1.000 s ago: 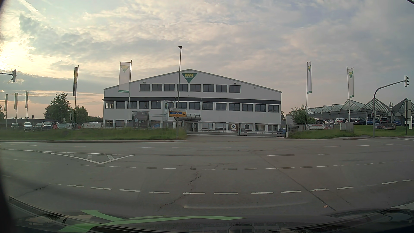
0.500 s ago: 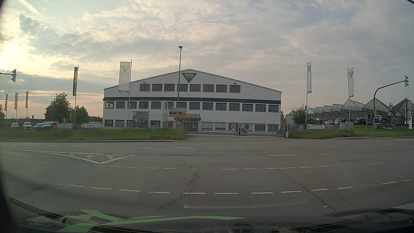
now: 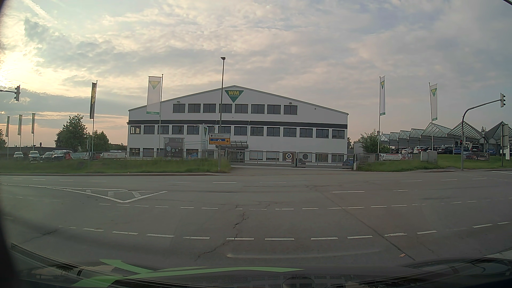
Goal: Follow the waypoints while adhering to traffic rules and regulations
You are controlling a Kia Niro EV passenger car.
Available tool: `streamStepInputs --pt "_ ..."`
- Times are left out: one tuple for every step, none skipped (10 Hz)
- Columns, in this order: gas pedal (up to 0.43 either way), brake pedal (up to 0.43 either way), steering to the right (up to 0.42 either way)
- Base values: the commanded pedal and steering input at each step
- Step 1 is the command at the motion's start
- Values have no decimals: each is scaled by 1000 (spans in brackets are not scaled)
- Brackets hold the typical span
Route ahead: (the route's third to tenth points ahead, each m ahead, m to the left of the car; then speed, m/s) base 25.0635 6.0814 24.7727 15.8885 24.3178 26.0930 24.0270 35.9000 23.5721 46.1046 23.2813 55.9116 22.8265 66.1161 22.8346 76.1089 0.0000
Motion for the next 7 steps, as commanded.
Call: streamStepInputs --pt "0 384 -25" --pt "0 384 -25" --pt "0 384 -25" --pt "0 384 -25" --pt "0 384 -25" --pt "0 384 -25" --pt "0 384 -25"
